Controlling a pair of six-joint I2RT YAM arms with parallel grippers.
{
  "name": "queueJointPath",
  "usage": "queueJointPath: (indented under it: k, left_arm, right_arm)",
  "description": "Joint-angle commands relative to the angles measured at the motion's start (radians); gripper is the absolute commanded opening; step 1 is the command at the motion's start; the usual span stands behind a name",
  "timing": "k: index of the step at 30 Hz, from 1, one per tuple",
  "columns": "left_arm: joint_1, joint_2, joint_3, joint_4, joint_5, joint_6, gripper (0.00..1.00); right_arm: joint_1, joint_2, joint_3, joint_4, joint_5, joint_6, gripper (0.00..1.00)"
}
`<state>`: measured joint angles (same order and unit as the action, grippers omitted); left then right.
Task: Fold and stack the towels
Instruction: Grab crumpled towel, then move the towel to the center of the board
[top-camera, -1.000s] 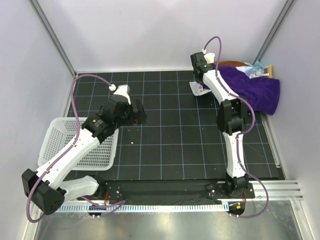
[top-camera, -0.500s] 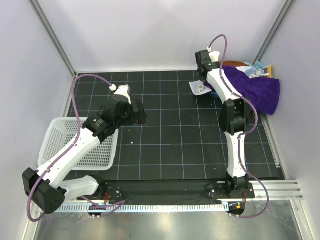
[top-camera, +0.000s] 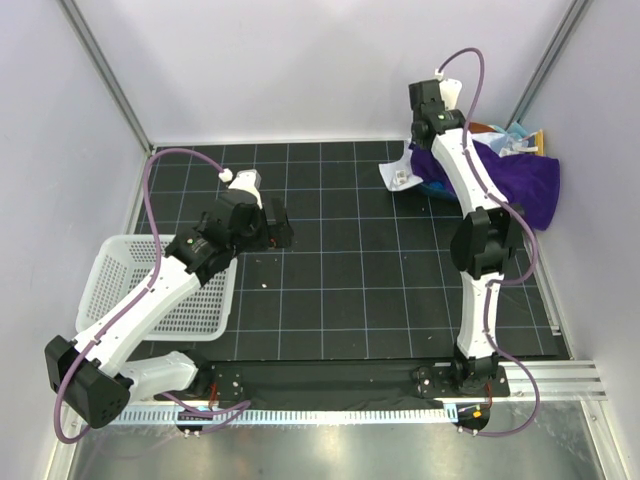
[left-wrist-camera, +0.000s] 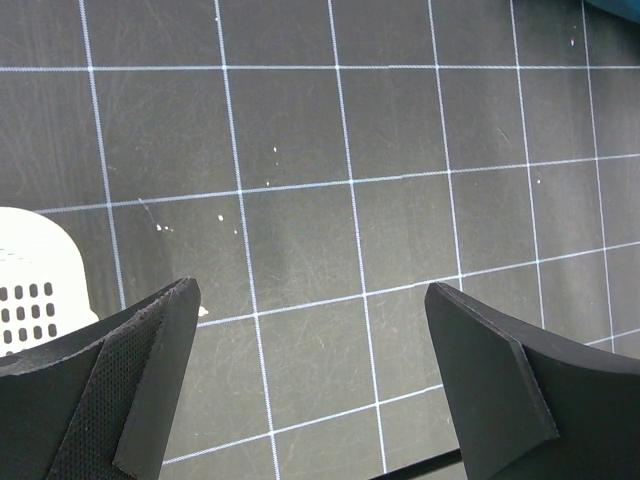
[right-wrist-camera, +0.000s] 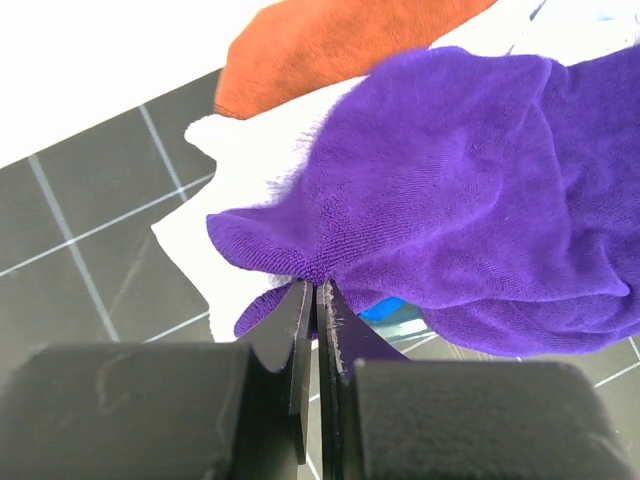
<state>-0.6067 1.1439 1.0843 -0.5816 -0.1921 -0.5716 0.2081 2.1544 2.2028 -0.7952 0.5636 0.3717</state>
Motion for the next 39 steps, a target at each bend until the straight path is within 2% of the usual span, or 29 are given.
queueJointPath:
  k: [1,12,16,22,25,31,33,35,39]
  left_arm:
    - [-0.001,-0.009,0.014,0.009,-0.020,0.004,0.99]
    - [0.004,-0.032,0.012,0.022,-0.038,-0.014,1.00]
    - [0.005,-0.045,0.005,0.032,-0.056,-0.031,1.00]
    - [0.012,-0.081,-0.001,0.051,-0.101,-0.069,1.00]
    - [0.016,-0.105,0.000,0.046,-0.128,-0.091,1.00]
    - [0.050,-0.159,0.011,-0.014,-0.251,-0.125,1.00]
    - [0.093,-0.177,0.028,-0.052,-0.285,-0.132,1.00]
    - [0.137,-0.190,0.034,-0.069,-0.285,-0.129,1.00]
    - [0.275,-0.191,0.037,-0.078,-0.181,-0.100,1.00]
  right_arm:
    - [0.001,-0.116,0.087,-0.024,-0.040,-0.010,0.01]
    - [0.022,-0.251,0.273,-0.139,-0.189,-0.034,0.01]
    - [0.056,-0.315,0.270,-0.174,-0.221,-0.040,0.01]
    - [0.215,-0.438,0.175,-0.177,-0.154,-0.071,0.01]
    - [0.327,-0.496,0.079,-0.159,-0.156,-0.057,0.01]
    - [0.586,-0.605,-0.300,-0.012,-0.146,0.013,0.01]
    - [0.661,-0.626,-0.446,0.052,-0.150,0.042,0.01]
    - [0.766,-0.645,-0.597,0.106,-0.154,0.093,0.01]
    - [0.940,-0.662,-0.800,0.246,-0.203,0.176,0.01]
